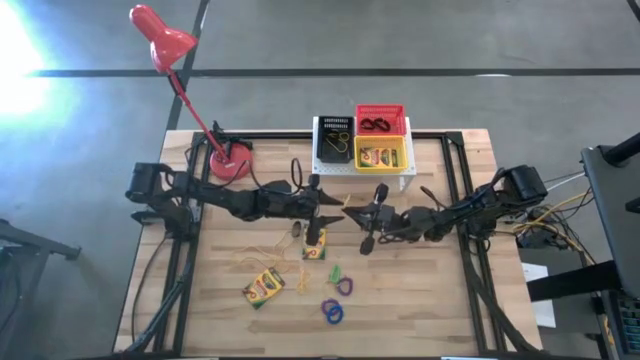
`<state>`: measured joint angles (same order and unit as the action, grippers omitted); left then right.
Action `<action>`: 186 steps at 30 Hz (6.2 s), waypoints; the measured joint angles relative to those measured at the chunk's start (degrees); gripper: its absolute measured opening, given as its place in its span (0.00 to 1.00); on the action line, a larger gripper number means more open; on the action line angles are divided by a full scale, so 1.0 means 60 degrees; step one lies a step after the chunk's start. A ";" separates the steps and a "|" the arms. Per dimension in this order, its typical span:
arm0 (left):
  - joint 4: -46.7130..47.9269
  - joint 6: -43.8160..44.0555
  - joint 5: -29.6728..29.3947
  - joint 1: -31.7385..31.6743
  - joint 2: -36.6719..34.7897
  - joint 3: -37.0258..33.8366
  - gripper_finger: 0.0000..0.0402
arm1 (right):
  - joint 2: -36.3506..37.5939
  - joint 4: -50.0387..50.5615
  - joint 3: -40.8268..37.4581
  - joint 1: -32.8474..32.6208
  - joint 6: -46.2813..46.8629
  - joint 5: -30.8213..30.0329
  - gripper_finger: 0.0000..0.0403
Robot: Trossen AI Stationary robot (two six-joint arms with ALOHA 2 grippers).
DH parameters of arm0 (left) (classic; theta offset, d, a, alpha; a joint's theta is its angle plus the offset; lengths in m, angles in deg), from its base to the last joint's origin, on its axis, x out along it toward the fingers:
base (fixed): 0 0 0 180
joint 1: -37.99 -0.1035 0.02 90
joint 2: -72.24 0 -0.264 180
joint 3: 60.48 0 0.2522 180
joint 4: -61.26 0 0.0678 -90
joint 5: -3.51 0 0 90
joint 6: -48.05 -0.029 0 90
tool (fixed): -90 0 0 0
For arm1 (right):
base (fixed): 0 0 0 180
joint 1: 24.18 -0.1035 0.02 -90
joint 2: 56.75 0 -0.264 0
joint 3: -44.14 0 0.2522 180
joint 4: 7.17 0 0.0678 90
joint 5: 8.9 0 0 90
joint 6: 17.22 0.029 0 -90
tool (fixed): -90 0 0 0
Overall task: Pick & Place Office Desk Supplies
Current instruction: Put the yellow rubber band into the black bin on the shelf, then put the violet spring keychain into the red bin on the shelf
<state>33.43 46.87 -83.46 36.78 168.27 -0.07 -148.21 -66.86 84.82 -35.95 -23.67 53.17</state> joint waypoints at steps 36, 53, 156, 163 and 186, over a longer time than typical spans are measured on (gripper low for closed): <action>0.6484 -0.2878 -0.2930 -0.2845 -0.0496 0.4864 0.01 | 0.3641 0.7190 -0.0207 -0.0288 0.2050 -0.0043 0.10; 0.7445 -0.0959 -0.0597 -0.3735 -0.0416 0.4049 0.28 | 0.3027 0.6834 -0.0171 -0.0277 0.2021 -0.0080 0.10; -0.0062 0.0458 -0.0608 0.0991 -0.0034 -0.1278 0.32 | -0.0082 1.5239 0.2922 -0.1106 0.2185 0.6662 0.05; -0.0066 0.0458 -0.1198 0.0991 -0.0034 -0.1278 0.32 | 0.2735 1.4732 0.2622 -0.1025 0.1496 0.6077 0.05; -0.0102 0.0454 -0.1758 0.0925 -0.0034 -0.1275 0.32 | 0.1675 1.8905 0.8126 0.9814 0.0616 0.4918 0.08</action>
<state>32.82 49.59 -94.01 42.33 168.07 -7.72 -138.16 46.57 133.57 22.93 -19.97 82.68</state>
